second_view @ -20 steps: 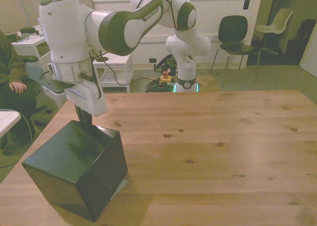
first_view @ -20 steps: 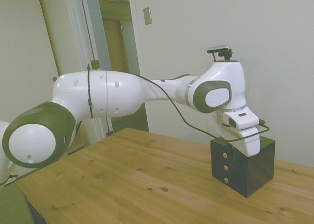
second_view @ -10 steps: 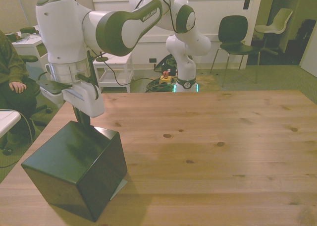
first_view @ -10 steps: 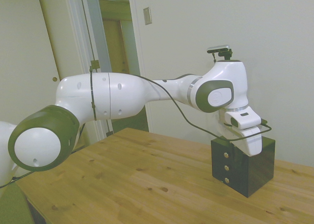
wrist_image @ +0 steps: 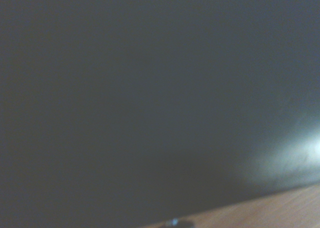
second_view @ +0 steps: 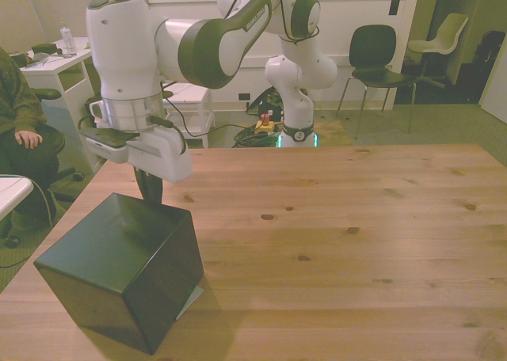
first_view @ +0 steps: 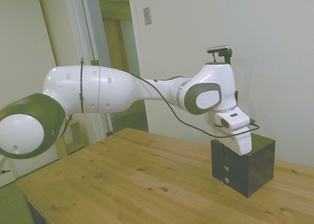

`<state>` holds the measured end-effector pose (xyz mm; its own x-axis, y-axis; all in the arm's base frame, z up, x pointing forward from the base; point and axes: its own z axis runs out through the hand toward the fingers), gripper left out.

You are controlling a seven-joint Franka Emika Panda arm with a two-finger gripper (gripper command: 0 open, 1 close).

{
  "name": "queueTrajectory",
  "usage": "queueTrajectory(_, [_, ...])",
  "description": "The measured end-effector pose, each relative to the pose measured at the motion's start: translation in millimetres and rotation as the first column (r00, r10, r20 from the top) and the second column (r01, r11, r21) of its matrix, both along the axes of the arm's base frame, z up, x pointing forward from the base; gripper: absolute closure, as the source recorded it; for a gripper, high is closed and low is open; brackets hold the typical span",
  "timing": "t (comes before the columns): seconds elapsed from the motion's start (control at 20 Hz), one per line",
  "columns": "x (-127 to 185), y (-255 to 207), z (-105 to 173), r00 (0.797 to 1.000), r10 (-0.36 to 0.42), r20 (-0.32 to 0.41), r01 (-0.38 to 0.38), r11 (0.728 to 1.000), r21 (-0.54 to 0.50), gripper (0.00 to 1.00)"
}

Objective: Close the top drawer

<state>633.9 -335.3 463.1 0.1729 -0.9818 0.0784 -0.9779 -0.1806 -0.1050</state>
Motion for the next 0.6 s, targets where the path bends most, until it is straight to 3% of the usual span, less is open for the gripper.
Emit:
queueTrajectory(0.3, [-34.6,47.0,14.5,0.997,0.081,0.0,-0.081,0.997,-0.009,1.0])
queueTrajectory(0.6, [-88.8,97.9,48.3,0.988,0.144,0.05,-0.145,0.989,-0.002,1.0])
